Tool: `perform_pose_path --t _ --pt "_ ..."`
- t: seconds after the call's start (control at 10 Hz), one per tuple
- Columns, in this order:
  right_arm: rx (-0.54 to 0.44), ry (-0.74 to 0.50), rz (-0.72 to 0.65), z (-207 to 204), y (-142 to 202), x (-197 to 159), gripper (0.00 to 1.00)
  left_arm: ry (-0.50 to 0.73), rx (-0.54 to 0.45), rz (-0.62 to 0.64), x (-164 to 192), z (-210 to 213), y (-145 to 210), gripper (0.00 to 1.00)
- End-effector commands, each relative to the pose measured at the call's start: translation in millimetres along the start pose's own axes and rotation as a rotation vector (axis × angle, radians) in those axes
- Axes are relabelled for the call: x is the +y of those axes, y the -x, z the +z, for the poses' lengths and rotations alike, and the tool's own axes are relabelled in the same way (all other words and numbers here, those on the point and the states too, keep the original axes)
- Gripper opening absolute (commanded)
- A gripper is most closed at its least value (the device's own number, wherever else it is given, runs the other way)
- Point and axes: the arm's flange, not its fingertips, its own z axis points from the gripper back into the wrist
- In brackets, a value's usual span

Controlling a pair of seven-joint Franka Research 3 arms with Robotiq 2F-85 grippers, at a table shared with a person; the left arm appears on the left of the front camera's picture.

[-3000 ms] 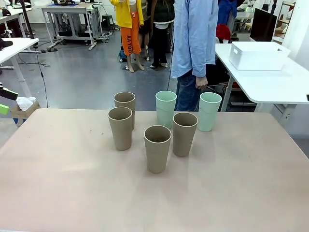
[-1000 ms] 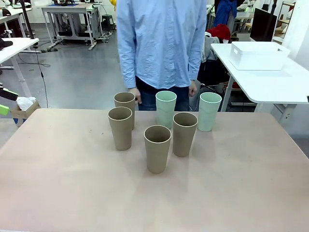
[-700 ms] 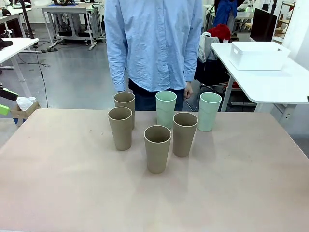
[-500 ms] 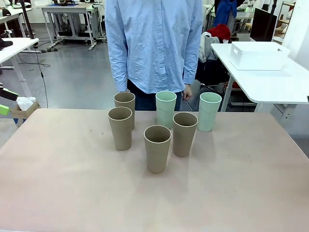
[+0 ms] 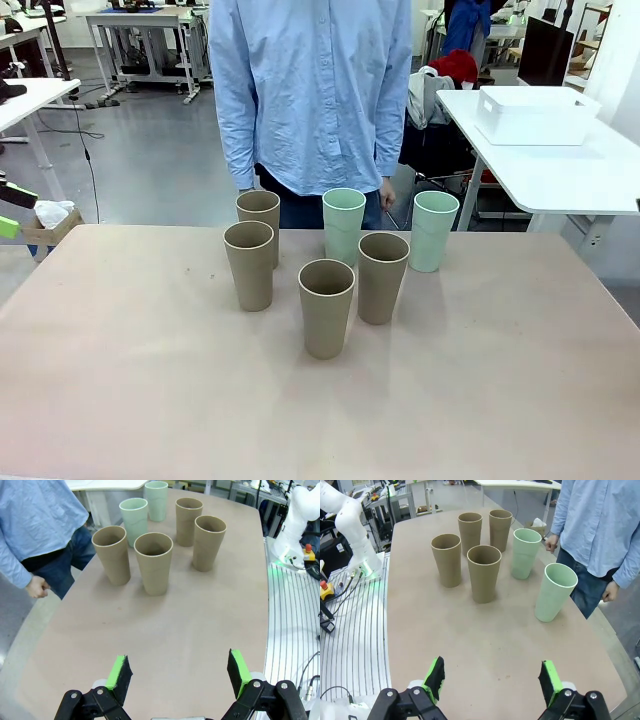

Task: Stack the cups and store them in the basket.
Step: Pick up two Reusable plastic cups , one in each hand.

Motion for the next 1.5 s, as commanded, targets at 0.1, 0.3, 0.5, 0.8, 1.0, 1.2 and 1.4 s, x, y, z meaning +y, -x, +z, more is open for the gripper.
perform_pose_path --t 0.1,0.3,0.5,0.8,1.0,1.2,1.4 --pt "-0.025 0.003 0.024 0 -1 -4 1.0 0.006 -0.011 -0.015 0 1 0 1.0" --pt "-0.025 0.003 0.024 0 -1 -4 1.0 0.006 -0.011 -0.015 0 1 0 1.0" --pt "-0.025 0.003 0.024 0 -1 -4 1.0 0.006 -0.011 -0.015 0 1 0 1.0" --pt "-0.025 0.003 0.024 0 -1 -4 1.0 0.006 -0.011 -0.015 0 1 0 1.0" --pt "0.006 -0.037 0.017 -16 -9 -37 1.0 0.058 -0.001 -0.013 32 -11 -5 1.0" --pt "0.003 -0.063 0.066 -48 -22 -90 1.0 0.147 -0.005 -0.052 67 -35 -17 1.0" --pt "-0.023 -0.095 0.096 -85 -19 -135 1.0 0.214 -0.066 -0.078 95 -66 -18 1.0"
